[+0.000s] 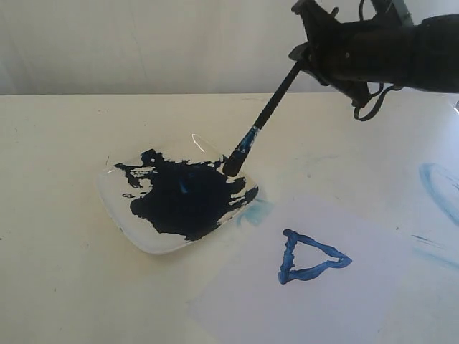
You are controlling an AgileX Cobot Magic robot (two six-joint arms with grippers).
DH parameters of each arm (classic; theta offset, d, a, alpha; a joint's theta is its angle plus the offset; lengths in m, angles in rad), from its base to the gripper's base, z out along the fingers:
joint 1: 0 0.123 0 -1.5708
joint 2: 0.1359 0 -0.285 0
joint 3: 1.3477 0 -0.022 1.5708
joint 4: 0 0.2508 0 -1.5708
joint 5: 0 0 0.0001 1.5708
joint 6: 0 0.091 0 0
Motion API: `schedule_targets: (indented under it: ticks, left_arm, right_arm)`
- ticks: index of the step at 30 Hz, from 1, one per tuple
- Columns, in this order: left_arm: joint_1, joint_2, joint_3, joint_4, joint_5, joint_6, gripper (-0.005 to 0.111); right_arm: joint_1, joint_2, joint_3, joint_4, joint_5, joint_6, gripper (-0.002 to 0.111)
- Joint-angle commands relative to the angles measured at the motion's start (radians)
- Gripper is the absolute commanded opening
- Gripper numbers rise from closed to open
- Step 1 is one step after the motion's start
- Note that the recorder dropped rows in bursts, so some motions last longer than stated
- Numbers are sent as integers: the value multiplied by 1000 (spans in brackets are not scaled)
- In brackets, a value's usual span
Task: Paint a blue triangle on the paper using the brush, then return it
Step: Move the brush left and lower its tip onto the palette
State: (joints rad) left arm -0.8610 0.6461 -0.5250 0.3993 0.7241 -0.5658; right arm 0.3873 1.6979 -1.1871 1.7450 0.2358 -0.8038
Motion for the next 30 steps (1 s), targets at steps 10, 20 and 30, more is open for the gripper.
schedule_targets:
  ticks: [10, 20, 30]
  left_arm:
    - [2, -7, 6, -11, 2, 6, 0]
    - [2, -7, 6, -11, 2, 6, 0]
    - [2, -7, 6, -22, 2, 6, 0]
  right_arm:
    - [75, 205, -118, -1, -89, 184, 0]
    - [190, 309, -217, -1, -290, 261, 0]
    - [285, 362, -231, -12, -428, 367, 0]
